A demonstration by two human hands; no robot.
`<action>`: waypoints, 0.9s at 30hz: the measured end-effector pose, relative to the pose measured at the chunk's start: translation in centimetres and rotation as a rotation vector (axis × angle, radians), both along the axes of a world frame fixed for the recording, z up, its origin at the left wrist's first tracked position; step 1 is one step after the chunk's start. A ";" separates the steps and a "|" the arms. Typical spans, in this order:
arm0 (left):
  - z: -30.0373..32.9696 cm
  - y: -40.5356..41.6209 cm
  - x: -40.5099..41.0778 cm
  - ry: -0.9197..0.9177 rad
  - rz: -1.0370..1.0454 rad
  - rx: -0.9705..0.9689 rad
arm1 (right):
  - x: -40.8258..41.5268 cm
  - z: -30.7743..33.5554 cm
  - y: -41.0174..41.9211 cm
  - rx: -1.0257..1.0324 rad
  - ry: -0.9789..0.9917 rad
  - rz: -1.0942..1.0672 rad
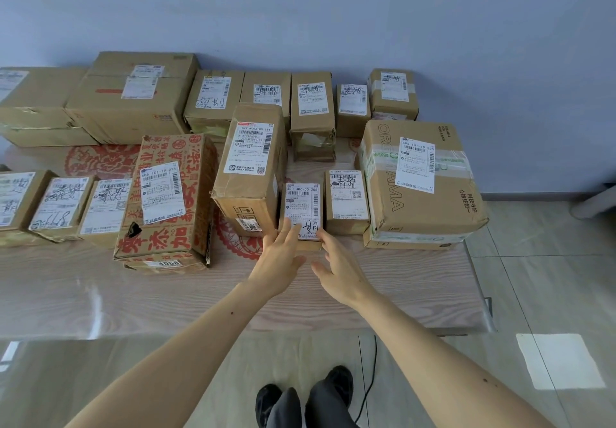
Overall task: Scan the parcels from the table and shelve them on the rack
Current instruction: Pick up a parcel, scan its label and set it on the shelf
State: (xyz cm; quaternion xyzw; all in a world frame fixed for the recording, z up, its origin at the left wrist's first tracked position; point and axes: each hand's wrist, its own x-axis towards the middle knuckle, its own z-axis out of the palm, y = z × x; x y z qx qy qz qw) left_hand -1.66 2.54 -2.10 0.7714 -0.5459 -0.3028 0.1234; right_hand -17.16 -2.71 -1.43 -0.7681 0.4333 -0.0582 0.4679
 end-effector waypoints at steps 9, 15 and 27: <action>0.5 4.6 -1.7 0.035 -0.039 0.037 | -2.6 -0.4 4.2 0.042 -0.005 -0.032; 0.4 6.4 -1.5 -0.047 -0.041 -0.029 | -3.3 -1.0 5.9 0.030 -0.026 -0.074; -1.1 2.8 0.2 0.064 0.178 0.169 | 0.1 -1.2 2.9 -0.027 0.104 -0.220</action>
